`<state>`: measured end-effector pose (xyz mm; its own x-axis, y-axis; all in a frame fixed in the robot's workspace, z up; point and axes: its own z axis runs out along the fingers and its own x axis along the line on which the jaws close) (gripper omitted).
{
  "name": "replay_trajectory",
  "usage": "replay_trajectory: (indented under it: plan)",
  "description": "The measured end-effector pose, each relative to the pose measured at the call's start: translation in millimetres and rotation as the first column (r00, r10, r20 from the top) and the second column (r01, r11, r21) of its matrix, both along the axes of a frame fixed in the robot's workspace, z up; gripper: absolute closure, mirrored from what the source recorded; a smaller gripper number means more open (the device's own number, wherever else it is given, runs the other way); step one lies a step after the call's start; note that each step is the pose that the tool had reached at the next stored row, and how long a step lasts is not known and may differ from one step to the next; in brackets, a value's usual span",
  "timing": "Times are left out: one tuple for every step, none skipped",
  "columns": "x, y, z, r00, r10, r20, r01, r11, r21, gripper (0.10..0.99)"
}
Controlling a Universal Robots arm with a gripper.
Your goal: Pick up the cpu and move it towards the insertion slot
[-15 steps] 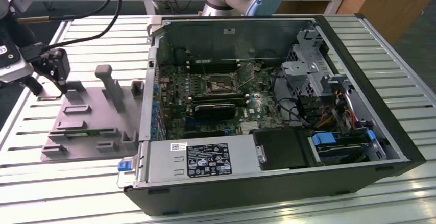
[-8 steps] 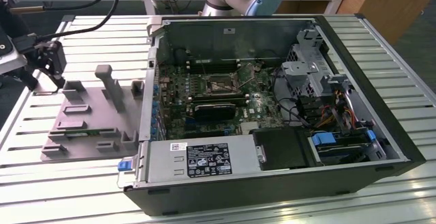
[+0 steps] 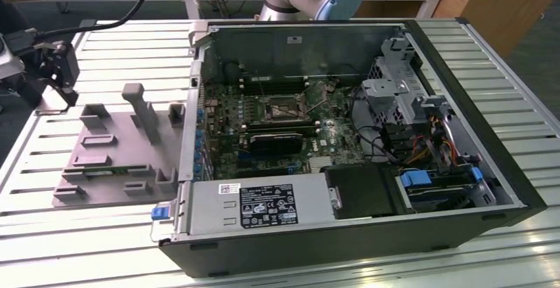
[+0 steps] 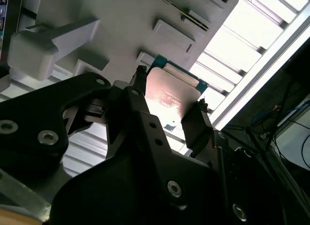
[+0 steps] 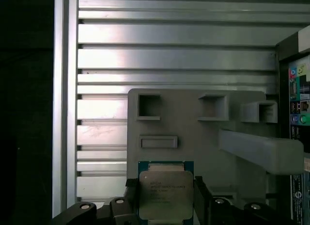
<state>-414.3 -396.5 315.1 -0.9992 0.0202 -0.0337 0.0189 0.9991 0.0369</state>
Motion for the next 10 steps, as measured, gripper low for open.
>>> replay_trajectory:
  plan:
    - [0.0,0.0,2.3,1.0,0.0,0.0,0.0,1.0,0.0,0.549]
    - [0.0,0.0,4.5,1.0,0.0,0.0,0.0,1.0,0.0,0.549]
    - [0.0,0.0,6.8,1.0,0.0,0.0,0.0,1.0,0.0,0.549]
    - [0.0,0.0,8.8,1.0,0.0,0.0001,0.0,1.0,0.0,0.549]
    - [0.0,0.0,10.9,1.0,0.0,0.0001,0.0,1.0,0.0,0.549]
    - [0.0,0.0,13.1,1.0,0.0,0.0,0.0,1.0,0.0,0.549]
    - [0.0,0.0,15.4,1.0,0.0,0.0,0.0,1.0,0.0,0.549]
    - [0.0,0.0,17.6,1.0,0.0,-0.0001,0.0,1.0,0.0,0.549]
    - [0.0,0.0,19.7,1.0,0.0,0.0,0.0,1.0,0.0,0.549]
    - [0.0,0.0,22.0,1.0,0.0,0.0001,0.0,1.0,0.0,0.549]
